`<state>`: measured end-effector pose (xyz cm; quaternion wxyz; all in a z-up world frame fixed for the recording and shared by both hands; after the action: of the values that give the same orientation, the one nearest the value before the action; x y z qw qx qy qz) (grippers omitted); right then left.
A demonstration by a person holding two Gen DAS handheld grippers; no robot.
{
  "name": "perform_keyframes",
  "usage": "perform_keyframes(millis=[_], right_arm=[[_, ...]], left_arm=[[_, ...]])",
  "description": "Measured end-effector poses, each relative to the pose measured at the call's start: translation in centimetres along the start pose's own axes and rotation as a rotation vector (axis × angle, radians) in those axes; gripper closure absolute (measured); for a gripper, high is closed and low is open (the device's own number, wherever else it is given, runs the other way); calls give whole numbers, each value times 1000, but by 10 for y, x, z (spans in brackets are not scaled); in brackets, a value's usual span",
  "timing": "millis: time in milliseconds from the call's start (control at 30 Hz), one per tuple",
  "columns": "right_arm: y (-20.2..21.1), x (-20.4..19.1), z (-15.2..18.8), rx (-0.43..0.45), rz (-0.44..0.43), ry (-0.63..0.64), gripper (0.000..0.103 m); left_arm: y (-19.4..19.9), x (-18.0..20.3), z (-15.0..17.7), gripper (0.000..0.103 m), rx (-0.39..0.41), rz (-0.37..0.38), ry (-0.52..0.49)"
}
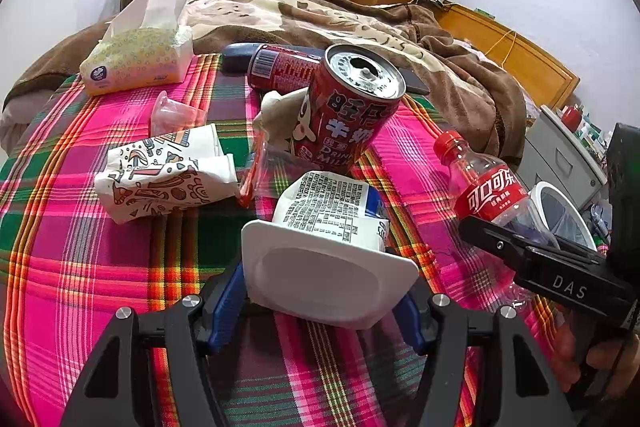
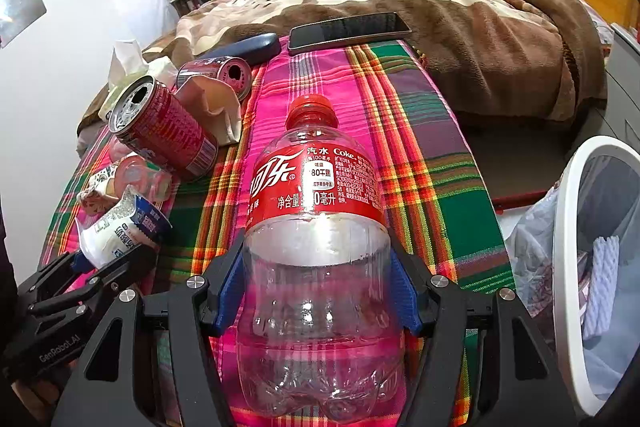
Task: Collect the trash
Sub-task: 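Carry the yogurt cup and Coca-Cola bottle over the wastebasket with both tools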
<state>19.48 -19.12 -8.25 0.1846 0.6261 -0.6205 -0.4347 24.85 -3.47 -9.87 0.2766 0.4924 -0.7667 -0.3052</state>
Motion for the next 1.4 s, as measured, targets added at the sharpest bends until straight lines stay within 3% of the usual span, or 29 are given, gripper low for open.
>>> perform_keyframes(millis=[667,1400], right_arm=[[34,9,2,59,-39,-18,40],[94,69,-4,183,12,-97,39]], left_arm=[[33,23,-4,38,48,-3,-25],[63,125,-19,38,108,54,-149]])
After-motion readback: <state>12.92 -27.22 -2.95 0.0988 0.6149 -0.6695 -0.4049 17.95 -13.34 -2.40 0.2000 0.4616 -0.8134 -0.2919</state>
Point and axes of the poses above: each gripper's, at about its wrist camera, not at the fingertips, and y roughly against the way its jaws point, x to its right, z to its underside, the point moved 6 cm from there along -y, roughly the way its jaws point, and after that the axes turned 8 degrees about -y, right-handed, at the moved point
